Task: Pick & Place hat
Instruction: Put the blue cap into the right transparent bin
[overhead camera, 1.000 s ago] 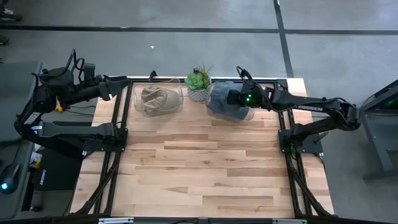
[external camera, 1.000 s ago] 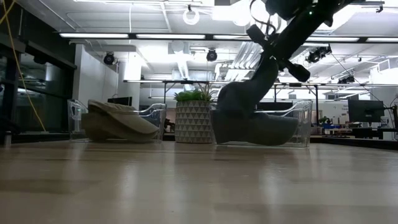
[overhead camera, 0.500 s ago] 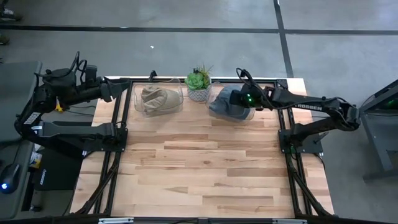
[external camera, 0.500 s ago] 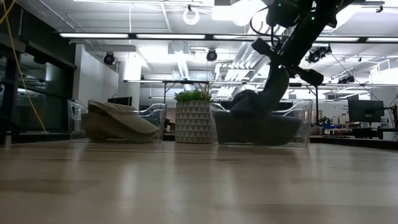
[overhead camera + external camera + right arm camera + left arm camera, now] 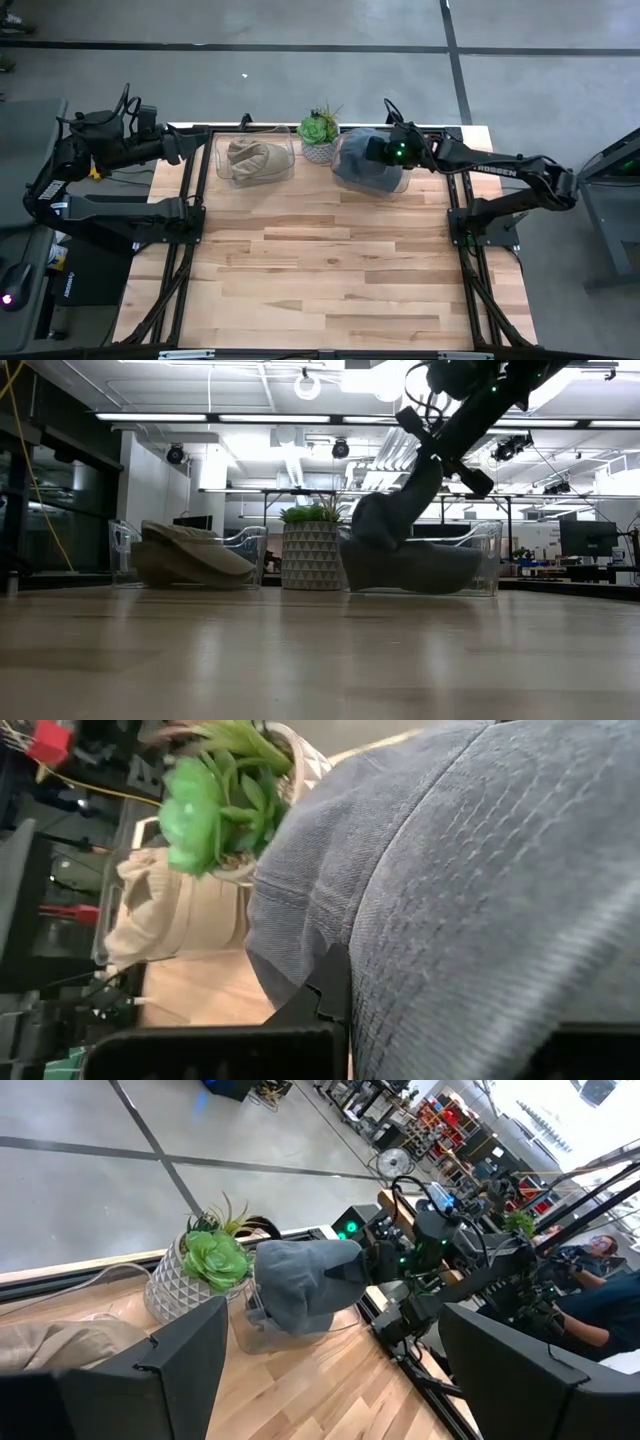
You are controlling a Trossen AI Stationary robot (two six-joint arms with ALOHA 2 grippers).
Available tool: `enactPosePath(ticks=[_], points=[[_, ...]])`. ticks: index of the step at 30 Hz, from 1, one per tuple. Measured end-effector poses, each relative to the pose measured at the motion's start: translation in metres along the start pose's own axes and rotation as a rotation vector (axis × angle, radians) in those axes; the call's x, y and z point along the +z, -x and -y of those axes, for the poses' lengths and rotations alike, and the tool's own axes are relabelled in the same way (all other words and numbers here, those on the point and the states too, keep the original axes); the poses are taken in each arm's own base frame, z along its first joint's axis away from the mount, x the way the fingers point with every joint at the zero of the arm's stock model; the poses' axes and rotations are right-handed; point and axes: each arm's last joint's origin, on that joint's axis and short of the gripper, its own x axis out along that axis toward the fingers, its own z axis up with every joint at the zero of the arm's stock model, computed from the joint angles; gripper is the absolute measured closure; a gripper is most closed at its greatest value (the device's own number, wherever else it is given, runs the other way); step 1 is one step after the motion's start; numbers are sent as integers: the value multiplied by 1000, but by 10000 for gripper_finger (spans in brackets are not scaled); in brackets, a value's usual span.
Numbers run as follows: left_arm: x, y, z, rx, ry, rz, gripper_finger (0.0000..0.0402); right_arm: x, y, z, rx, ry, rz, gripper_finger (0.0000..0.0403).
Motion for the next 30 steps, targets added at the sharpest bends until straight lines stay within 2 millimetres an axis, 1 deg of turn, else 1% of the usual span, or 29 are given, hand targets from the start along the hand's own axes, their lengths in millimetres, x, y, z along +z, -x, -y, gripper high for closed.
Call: enactPosePath(ticks=[4,10,17,22,25,30], points=[[0,0,0,1,0,-1,81,-3,-10,0,-3,8,-27,399],[0,0,0,0,0,-1,81,-1,-17,-7,70,-1,18,399],[0,0,0,0,0,0,81,-6,-18,3,-28,-20,-58,399],[0,0,0,0,0,0,81,-9,-17,6,-44,-59,-107,399],[0,0,0,-1,1,1,81,-9,-17,5,-44,-88,-110,387],[0,0,0,-1,1,1,81,-9,-17,6,-44,-95,-119,346]])
